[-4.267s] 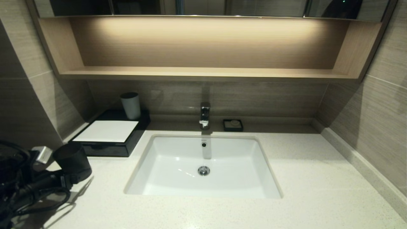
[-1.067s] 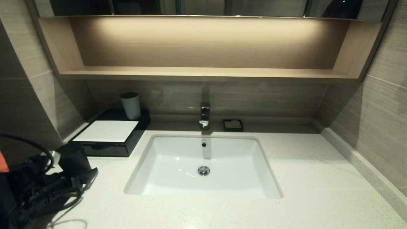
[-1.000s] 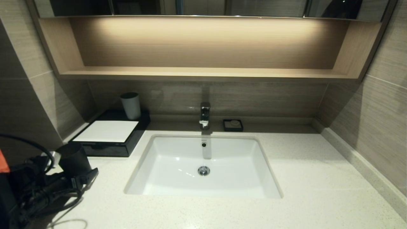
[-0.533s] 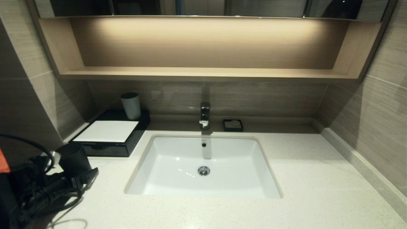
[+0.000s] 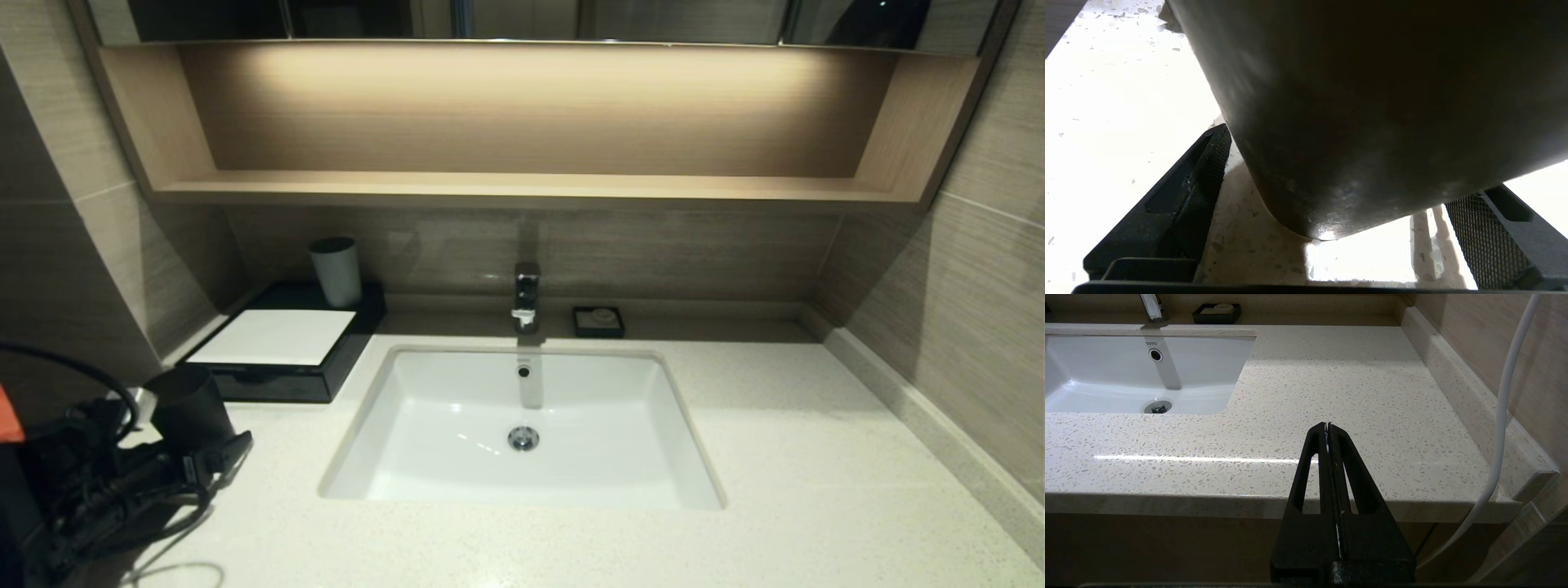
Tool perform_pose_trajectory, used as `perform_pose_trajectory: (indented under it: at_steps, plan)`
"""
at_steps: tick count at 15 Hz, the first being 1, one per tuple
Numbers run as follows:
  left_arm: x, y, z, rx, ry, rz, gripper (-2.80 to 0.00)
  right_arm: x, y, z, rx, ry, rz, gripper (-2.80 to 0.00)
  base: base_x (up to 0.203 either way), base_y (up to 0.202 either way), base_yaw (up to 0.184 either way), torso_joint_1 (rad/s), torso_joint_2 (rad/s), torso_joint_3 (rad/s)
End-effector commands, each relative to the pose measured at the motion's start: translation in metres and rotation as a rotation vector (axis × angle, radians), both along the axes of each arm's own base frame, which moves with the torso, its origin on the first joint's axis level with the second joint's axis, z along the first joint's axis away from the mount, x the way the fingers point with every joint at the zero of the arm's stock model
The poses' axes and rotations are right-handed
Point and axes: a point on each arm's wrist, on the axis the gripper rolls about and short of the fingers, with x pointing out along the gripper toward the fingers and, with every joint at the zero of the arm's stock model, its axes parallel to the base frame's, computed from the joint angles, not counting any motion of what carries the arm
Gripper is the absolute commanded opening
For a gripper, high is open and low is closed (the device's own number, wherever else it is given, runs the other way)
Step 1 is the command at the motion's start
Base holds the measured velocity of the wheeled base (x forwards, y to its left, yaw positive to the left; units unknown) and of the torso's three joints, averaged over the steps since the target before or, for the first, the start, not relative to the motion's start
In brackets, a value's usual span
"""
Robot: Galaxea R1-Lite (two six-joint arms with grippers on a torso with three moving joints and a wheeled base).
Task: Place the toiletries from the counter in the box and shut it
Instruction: Pick up the cup
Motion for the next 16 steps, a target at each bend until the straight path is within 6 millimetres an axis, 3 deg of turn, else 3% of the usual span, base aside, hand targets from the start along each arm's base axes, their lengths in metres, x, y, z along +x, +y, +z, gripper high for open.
perform_pose_trajectory:
  at_steps: [1,12,13,16]
  plan:
    - [0.002,-0.002,0.0053,0.01,-0.028,-0.011,0.0,0.0001,0.0,-0.0004,0.0,0.001,0.0,-2.8,0.0,0.0,0.0,0.0,0.0,0.0]
    - [0.0032,-0.0024,0.0086,0.014,-0.042,-0.014,0.0,0.0001,0.0,-0.0004,0.0,0.001,0.0,-2.8,0.0,0.0,0.0,0.0,0.0,0.0]
    - [0.0035,-0.0024,0.0087,0.015,-0.043,-0.015,-2.8,0.0001,0.0,-0.0004,0.0,0.001,0.0,-2.8,0.0,0.0,0.0,0.0,0.0,0.0]
    - [0.0044,-0.002,0.0091,0.014,-0.046,-0.014,-2.8,0.0001,0.0,-0.0004,0.0,0.001,0.0,-2.8,0.0,0.0,0.0,0.0,0.0,0.0]
